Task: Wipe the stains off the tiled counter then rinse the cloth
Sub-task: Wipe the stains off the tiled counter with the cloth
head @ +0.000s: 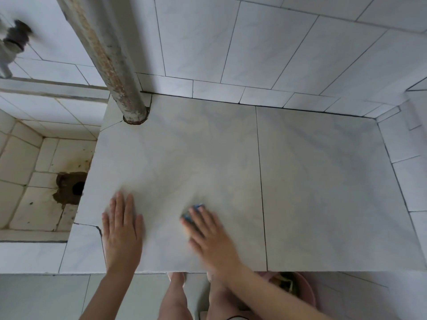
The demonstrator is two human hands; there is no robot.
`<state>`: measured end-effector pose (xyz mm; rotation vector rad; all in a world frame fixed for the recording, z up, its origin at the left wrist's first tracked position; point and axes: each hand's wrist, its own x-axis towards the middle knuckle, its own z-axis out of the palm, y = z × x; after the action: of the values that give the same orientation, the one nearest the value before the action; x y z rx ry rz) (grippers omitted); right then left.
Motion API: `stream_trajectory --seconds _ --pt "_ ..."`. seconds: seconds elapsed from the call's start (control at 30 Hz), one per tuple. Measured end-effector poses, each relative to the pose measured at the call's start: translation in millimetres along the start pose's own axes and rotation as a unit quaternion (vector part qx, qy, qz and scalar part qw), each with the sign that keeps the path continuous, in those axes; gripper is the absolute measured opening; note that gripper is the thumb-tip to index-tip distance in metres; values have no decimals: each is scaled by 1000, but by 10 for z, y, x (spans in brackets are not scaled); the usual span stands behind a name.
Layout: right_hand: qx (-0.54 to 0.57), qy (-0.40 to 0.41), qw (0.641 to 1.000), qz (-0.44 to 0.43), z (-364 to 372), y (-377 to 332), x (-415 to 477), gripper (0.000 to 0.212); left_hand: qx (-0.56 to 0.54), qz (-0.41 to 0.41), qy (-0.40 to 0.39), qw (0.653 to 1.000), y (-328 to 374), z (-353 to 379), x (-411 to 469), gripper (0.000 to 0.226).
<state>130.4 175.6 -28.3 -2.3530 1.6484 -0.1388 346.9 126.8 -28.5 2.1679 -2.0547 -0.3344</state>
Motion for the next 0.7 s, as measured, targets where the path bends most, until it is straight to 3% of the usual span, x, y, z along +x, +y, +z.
stream_trajectory --seconds 0.07,0.17,0.23,0.33,0.47,0.53,0.7 --pt "-2 -10 1000 -25 46 -186 -32 49 -3 -6 -2 1000 15 -1 1 61" --pt "-36 -17 999 -17 -20 85 -36 47 -4 -6 -4 1000 12 -1 -16 62" --pt "-42 -16 995 91 -122 471 -164 48 -5 0 -4 1000 8 4 -75 61" --pt "-25 14 960 280 -257 964 -628 52 -13 2 -8 1000 -20 24 -192 61" --pt "-55 33 926 372 -171 822 -1002 56 -25 7 -6 1000 -56 44 -252 61" --pt "-48 33 922 382 -69 558 -927 56 -28 17 -12 999 -68 28 -240 62" --pt "-24 -36 960 275 121 -316 -536 54 -26 51 -35 998 -198 -73 -268 64"
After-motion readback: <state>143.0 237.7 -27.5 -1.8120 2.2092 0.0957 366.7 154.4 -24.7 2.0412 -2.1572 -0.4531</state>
